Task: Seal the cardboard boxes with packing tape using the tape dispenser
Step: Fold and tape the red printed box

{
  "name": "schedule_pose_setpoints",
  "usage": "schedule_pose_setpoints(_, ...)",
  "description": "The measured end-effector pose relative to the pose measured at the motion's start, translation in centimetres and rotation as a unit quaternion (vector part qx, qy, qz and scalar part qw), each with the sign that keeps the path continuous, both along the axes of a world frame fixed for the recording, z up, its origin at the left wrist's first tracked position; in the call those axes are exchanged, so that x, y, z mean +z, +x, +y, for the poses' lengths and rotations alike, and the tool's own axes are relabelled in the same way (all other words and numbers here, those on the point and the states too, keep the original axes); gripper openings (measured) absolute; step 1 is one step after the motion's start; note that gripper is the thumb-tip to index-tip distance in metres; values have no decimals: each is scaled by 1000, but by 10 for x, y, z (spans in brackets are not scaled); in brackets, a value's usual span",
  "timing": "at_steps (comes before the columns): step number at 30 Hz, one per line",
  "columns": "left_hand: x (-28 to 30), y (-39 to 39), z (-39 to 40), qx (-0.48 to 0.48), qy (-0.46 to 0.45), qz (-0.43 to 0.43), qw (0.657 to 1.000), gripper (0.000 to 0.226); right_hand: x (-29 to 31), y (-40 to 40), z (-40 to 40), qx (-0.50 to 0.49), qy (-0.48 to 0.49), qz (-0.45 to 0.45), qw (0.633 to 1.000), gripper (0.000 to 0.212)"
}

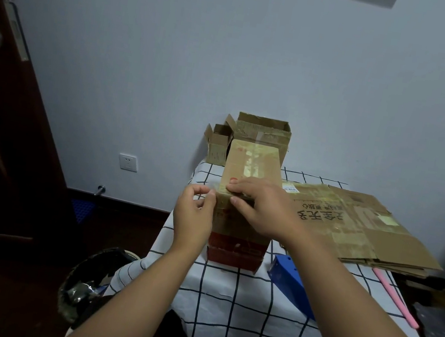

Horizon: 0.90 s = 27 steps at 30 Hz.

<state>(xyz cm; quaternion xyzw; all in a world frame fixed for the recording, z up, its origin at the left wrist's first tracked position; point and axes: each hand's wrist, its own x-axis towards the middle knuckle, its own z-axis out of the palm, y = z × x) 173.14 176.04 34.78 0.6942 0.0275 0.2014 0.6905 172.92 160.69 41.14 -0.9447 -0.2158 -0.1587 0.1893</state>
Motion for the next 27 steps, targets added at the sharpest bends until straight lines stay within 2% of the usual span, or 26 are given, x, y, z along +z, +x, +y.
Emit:
schedule_pose_setpoints(3, -4, -12, -9, 48, 79, -31, 995, 14, -1, 0, 1, 2, 0, -2, 1000, 33)
schedule_pose_setpoints(11, -1, -29, -6, -20, 111, -36, 993, 38, -1, 0, -4, 1, 3, 7, 1000, 33)
schedule_pose_setpoints(14, 7, -26, 3, -51, 248, -71, 965, 58, -1, 0, -4, 3, -2, 1, 1000, 33)
schedule_pose_setpoints(16, 10, -24, 5, -62, 298, -81, 949, 56, 0, 0, -4, 2, -2, 1, 1000, 33)
schedule_pose_setpoints(20, 4, -26, 0, -61, 230, -47, 970, 55, 0, 0, -4, 3, 1, 0, 1000, 33)
schedule_pose_setpoints(24, 2, -28, -12, -94, 34, 8, 995, 59, 0, -1, -3, -3, -6, 2, 1000, 33)
schedule_pose_setpoints(27, 1, -33, -19, -108, -16, 17, 994, 61, 2, -3, -2, -4, -6, 9, 1000, 34)
